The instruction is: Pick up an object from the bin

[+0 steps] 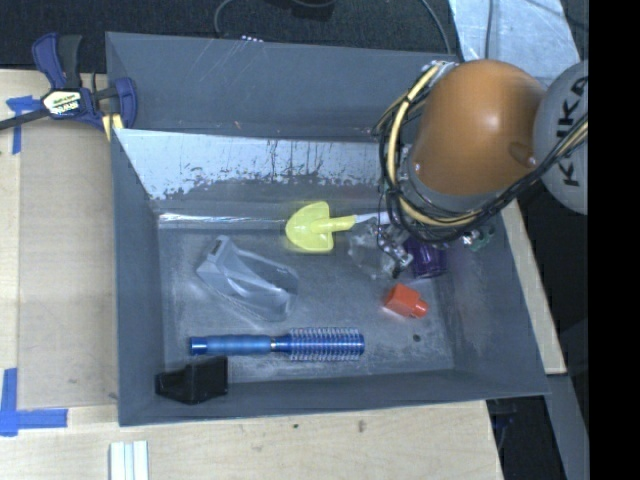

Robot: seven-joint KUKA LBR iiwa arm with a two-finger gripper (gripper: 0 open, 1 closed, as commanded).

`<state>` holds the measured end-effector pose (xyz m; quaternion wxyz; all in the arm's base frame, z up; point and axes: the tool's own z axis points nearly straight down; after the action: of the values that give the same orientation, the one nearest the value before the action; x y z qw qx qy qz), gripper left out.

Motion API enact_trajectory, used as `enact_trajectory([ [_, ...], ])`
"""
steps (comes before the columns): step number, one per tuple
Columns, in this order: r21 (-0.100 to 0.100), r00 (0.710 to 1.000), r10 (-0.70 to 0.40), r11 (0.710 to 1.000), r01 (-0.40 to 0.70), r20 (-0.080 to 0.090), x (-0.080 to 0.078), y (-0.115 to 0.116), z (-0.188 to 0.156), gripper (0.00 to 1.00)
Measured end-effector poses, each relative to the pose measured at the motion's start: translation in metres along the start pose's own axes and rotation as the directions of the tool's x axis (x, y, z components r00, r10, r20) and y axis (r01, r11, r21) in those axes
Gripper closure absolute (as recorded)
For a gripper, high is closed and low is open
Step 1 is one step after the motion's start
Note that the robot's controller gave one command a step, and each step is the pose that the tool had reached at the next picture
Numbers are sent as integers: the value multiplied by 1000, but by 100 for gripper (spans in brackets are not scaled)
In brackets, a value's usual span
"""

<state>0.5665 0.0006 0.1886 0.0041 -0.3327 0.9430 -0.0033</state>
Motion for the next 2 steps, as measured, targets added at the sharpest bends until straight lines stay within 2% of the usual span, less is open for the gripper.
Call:
enact_trajectory([
  [1,-11,999,42,999,-42,-5,26,69,43,0],
  [2,-9,999,43,999,-43,-2,25,68,41,0],
])
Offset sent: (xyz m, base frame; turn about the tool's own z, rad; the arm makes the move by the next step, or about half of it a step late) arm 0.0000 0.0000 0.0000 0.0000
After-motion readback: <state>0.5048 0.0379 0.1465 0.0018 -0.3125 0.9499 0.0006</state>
